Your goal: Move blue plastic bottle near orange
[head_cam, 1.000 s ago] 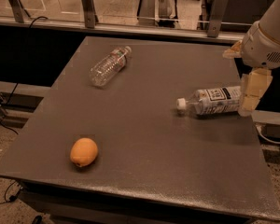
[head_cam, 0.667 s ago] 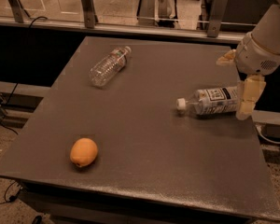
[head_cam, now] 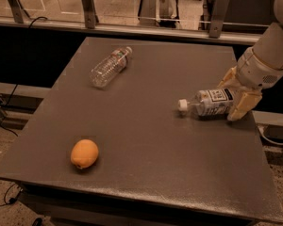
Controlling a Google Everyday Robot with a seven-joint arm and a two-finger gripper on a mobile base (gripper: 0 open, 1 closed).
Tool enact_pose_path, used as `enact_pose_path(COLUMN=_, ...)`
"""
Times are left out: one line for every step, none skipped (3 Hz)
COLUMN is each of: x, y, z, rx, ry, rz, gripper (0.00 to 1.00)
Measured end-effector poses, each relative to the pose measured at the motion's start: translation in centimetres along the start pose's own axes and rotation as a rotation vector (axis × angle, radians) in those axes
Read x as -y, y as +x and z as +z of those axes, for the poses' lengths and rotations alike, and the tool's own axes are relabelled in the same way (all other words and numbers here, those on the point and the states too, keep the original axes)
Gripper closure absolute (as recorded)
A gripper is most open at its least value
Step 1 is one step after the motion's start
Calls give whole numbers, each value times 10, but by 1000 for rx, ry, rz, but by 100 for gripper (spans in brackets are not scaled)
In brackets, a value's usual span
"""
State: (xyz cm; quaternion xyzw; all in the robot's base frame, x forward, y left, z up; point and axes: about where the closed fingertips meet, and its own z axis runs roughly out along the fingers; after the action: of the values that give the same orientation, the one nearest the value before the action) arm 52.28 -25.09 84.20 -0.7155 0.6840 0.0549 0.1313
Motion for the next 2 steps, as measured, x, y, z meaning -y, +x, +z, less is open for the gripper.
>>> enact_pose_path(x=-8, y=-20, z=-11, rx=45, ry=10, rz=-54, gripper=64)
enact_pose_path(x=-14, y=-53, z=-38, rx=86, ry=18, rz=-78, gripper=87)
